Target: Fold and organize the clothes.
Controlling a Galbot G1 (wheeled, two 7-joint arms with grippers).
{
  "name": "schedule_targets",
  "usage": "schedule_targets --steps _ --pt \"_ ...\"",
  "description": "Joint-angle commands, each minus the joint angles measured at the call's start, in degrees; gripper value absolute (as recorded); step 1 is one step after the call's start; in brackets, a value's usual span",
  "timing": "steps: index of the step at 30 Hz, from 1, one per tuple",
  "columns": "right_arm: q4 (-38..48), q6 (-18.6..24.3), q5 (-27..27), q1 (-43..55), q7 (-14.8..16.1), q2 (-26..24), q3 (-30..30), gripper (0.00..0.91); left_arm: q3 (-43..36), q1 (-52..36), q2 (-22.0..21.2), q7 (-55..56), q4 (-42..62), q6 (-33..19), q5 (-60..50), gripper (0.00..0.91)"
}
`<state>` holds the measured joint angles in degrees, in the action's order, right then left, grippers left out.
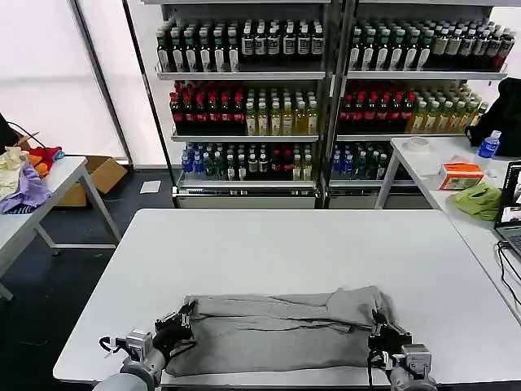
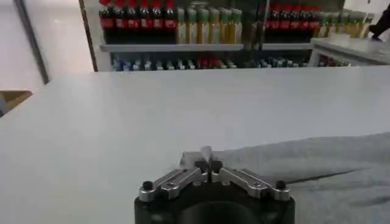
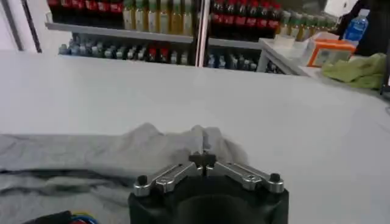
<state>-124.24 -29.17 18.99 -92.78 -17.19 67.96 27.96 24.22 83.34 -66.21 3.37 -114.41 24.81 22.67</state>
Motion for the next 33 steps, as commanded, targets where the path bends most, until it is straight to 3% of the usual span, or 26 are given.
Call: schedule_targets --steps 1,9,21,22,24,33 --pt "2.02 0.49 -1.95 -1.62 0.13 0.24 -0.46 0.000 -0.08 -0.12 -0.08 -0.05 0.14 0.13 -0.30 0.000" --pt "1.89 1.30 -3.59 -2.15 0.85 0.57 -1.44 0.000 -0.34 -0.01 -0.13 -0.76 -0.35 0.25 -3.22 0.000" --pt "-2.93 2.16 -3.41 -4.44 -0.69 0.18 -1.46 0.000 -0.18 -0.56 -0.71 -0.66 0.46 0.25 -3.24 0.000" --pt "-2.34 2.16 -3.97 -4.58 -0.50 0.15 -1.74 0.050 -0.14 -0.54 -0.74 -0.67 0.40 0.28 -3.25 0.000" --pt "-2.25 2.50 -4.32 -5.31 -0.37 0.21 -2.01 0.000 0.02 -0.29 -0.76 -0.68 0.22 0.34 -3.26 0.000" --pt "-0.73 3.63 -4.61 -6.25 -0.45 0.47 -1.68 0.000 0.57 -0.21 -0.70 -0.60 0.32 0.28 -3.24 0.000"
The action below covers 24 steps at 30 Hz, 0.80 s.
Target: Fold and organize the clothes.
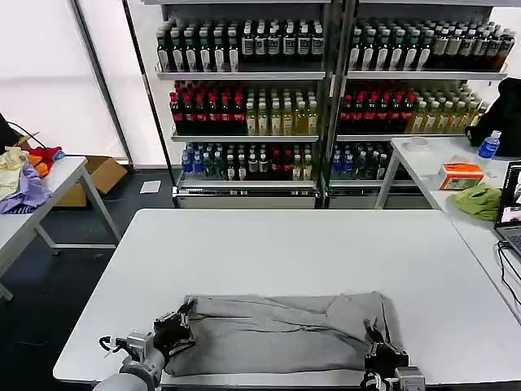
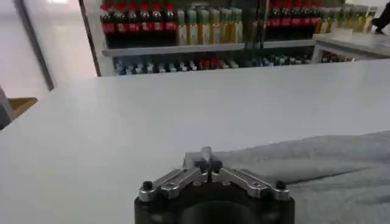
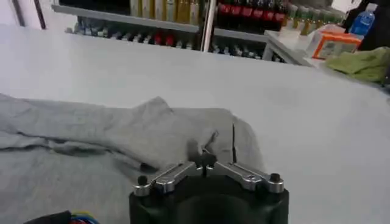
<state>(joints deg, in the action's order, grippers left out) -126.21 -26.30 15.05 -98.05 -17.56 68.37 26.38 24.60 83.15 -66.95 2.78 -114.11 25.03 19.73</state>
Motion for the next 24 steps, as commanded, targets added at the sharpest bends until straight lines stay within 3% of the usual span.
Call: schedule_targets --steps 1,10,11,12,19,24 --pt "1.55 0.74 -0.62 -0.82 -0.12 -0.02 0.06 0.000 0.24 0.01 0.11 -0.01 -0.08 0.09 -0.30 0.000" --pt "3.82 0.43 -0.55 0.01 0.30 -0.71 0.31 0.000 0.83 0.53 0.10 -0.10 0.09 0.05 -0.42 0.040" --pt "3.98 0.31 -0.59 0.08 0.40 -0.74 0.39 0.202 0.90 0.59 0.09 -0.12 -0.08 0.01 -0.59 0.887" --pt "4.16 0.20 -0.74 0.09 0.56 -0.78 0.52 0.907 0.91 0.62 0.09 -0.11 -0.31 -0.17 -0.57 0.907" --pt "3.55 0.78 -0.58 0.10 0.07 -0.18 0.56 0.907 0.92 1.04 -0.38 -0.05 -3.74 -1.48 -0.29 0.907" --pt "-2.59 2.06 1.84 -0.61 -0.68 -0.06 4.01 0.907 2.43 1.35 -1.70 1.95 -7.49 -1.73 1.26 0.907"
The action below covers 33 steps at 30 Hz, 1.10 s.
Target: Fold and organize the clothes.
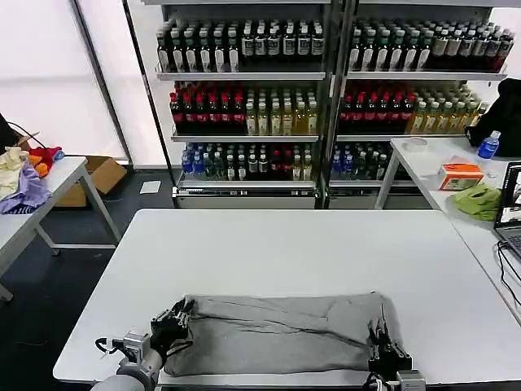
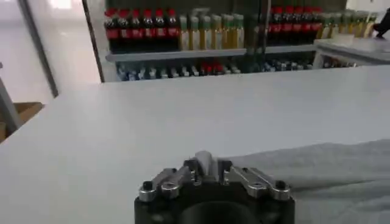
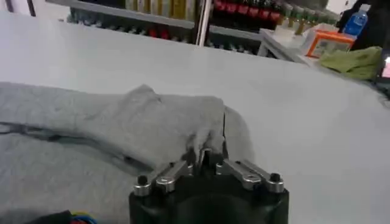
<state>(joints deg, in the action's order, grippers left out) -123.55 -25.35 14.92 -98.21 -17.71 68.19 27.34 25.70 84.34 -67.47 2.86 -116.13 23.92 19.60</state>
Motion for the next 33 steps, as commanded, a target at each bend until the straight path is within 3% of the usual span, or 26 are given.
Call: schedule_targets --steps 1,6,11,22,24,26,33 --pt "-6.64 1.32 2.83 -0.26 -0.73 0.23 3.90 0.907 1.47 0.13 -1.91 2.74 -5.75 -0.58 2.20 0.907" --pt "-11.45 2.58 3.95 2.66 -0.84 0.34 6.73 0.907 2.73 -0.04 -6.39 7.93 -5.73 0.75 6.17 0.907" --pt "-10.70 2.08 4.75 5.19 -0.99 0.01 6.23 0.907 2.96 1.75 -9.17 8.22 -4.39 0.65 5.91 0.907" --pt "-10.44 -0.51 5.90 9.65 -1.47 -3.86 3.34 0.907 1.88 5.69 -10.26 7.24 -5.77 2.56 4.38 0.907" --pt "-10.10 -0.35 5.75 9.62 -1.50 -3.75 2.67 0.907 1.63 5.92 -10.58 6.99 -5.40 2.45 3.55 0.877" --pt "-9.75 -0.09 5.68 9.41 -1.55 -3.56 2.36 0.907 1.58 6.08 -10.76 6.58 -4.63 2.20 2.83 0.786" --pt "-9.29 0.55 5.65 8.92 -1.61 -3.59 2.10 0.907 1.67 6.37 -10.91 5.80 -2.63 1.88 1.39 0.776"
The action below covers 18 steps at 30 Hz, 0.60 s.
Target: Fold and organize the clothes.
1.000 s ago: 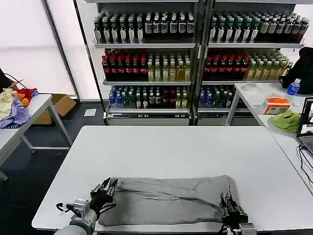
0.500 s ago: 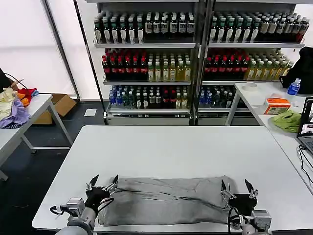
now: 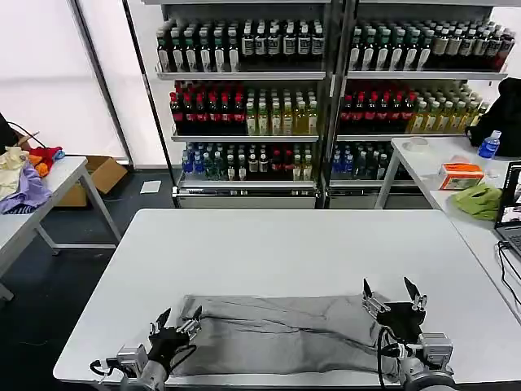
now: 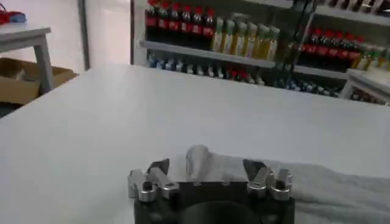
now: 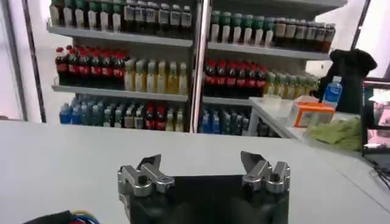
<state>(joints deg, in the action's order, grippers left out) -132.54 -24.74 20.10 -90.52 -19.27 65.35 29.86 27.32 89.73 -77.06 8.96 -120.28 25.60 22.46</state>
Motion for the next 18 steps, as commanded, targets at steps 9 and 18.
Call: schedule_targets --steps 9,18 --pt "-0.61 0.05 0.21 0.99 -0.06 -0.63 -0.37 0.907 0.33 0.97 -1.35 -1.27 3.25 -0.34 -2.03 0.554" --pt "-0.63 0.04 0.07 0.67 -0.01 -1.02 0.51 0.907 -0.12 0.96 -1.66 -1.44 3.65 -1.56 -2.47 0.010"
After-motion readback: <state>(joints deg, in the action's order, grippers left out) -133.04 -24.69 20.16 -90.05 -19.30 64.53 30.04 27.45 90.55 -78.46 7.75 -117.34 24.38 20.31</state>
